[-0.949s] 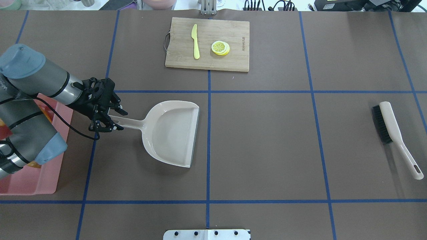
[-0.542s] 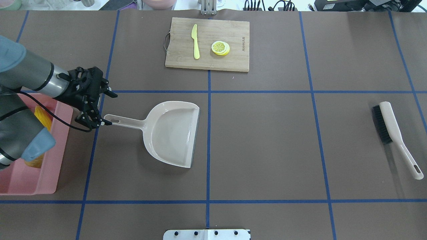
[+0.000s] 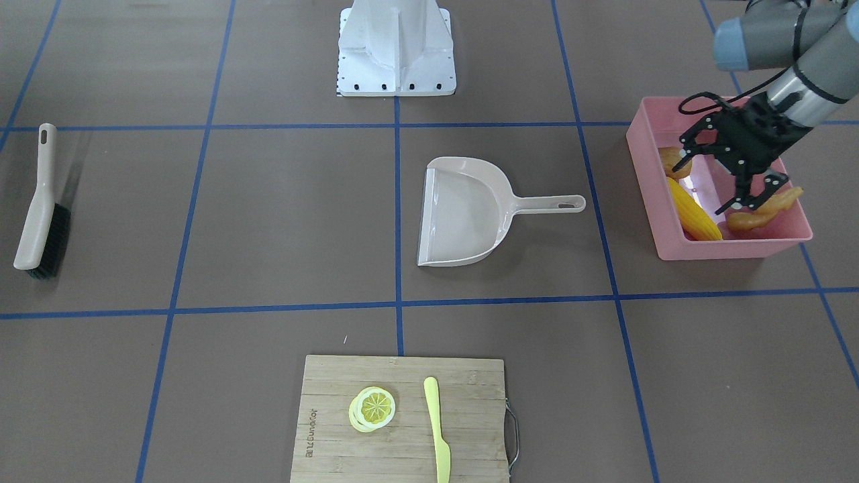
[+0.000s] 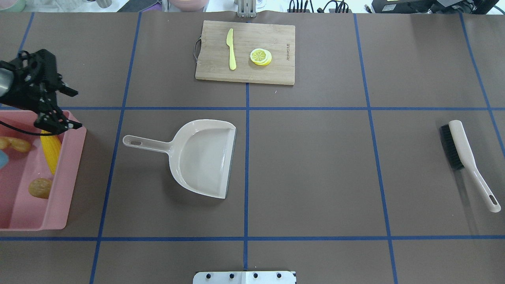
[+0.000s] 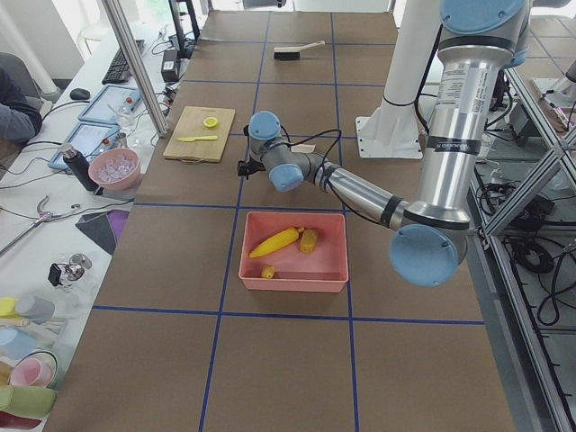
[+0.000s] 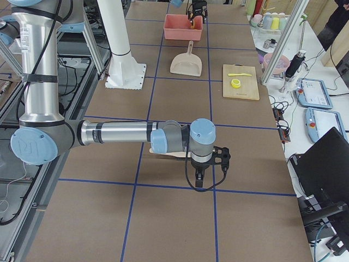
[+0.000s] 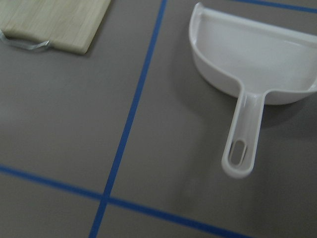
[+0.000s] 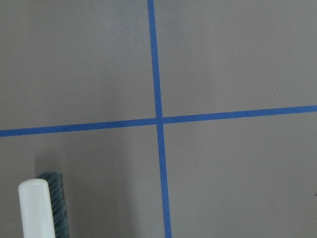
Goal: Sweep and dump trash into bin
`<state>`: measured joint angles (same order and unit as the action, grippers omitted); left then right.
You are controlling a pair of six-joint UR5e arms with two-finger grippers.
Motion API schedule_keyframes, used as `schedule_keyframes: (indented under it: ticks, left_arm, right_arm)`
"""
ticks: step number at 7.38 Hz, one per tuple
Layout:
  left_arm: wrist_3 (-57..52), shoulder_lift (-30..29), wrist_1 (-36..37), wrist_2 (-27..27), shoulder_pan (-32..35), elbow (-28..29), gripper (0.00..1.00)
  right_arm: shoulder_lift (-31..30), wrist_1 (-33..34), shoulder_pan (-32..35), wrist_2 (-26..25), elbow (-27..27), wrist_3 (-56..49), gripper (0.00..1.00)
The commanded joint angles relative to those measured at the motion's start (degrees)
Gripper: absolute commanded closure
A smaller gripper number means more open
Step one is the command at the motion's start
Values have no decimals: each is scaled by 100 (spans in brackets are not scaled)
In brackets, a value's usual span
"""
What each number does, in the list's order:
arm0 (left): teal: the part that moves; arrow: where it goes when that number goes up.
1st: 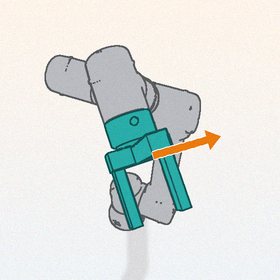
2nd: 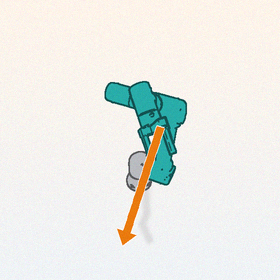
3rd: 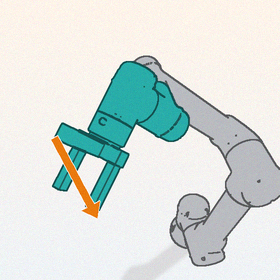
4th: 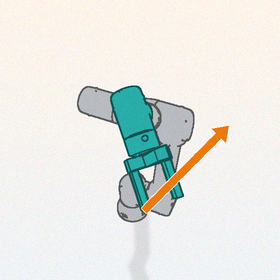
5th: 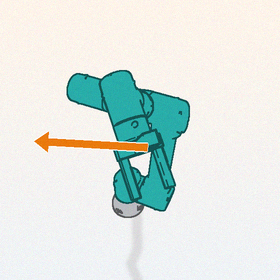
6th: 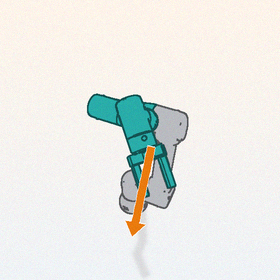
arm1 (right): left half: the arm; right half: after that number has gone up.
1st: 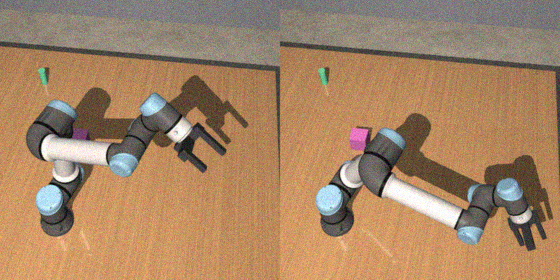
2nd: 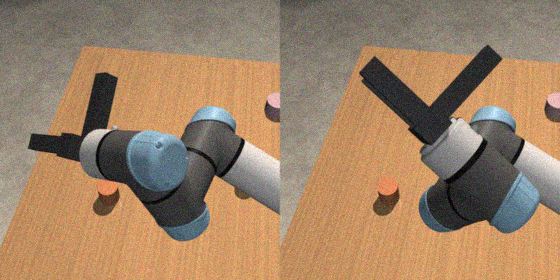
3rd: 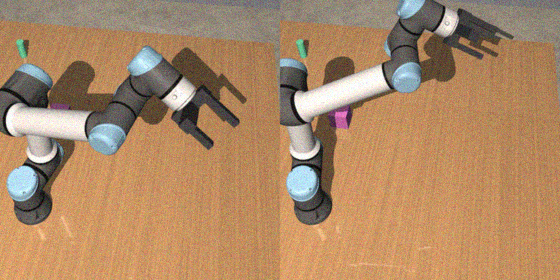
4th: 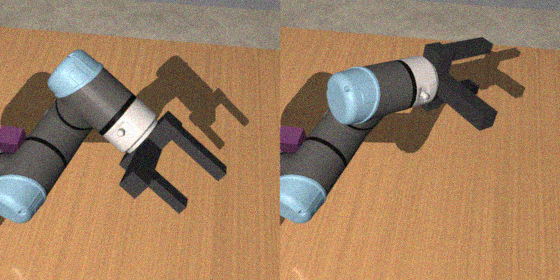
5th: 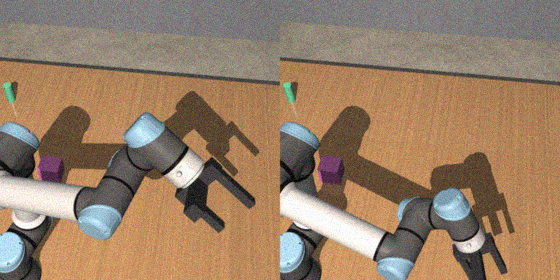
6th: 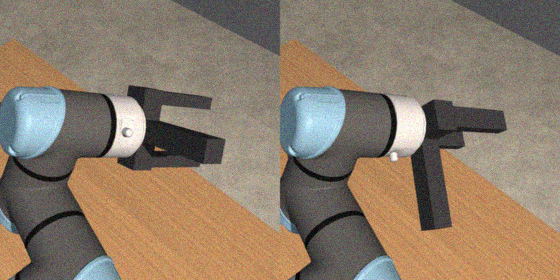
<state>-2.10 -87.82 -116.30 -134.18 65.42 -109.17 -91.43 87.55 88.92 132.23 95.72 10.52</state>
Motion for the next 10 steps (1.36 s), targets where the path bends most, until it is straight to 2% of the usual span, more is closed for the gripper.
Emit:
schedule_keyframes:
  ticks: [1,3,4,5,6,9,10]
  left_arm:
    - [1114,1166,370,-363,1250,-210,1]
    - [1063,1565,1814,-328,2592,-201,1]
    - [1054,1714,2213,-302,3008,-36,1]
    - [1053,1733,2191,-67,3325,505,1]
    - [1053,1742,2130,188,3537,667,1]
    - [1062,1681,2181,146,3750,503,1]
    - [1132,1420,2417,207,3689,641,1]
  right_arm:
    - [-77,69,3,4,34,-6,0]
    - [-77,69,3,5,25,-6,0]
    - [-68,69,3,5,25,-6,0]
    - [-77,69,3,-4,25,-6,0]
    - [-68,69,3,4,25,-6,0]
    - [-68,69,3,-4,17,-6,0]
    - [-68,69,3,-4,8,-6,0]
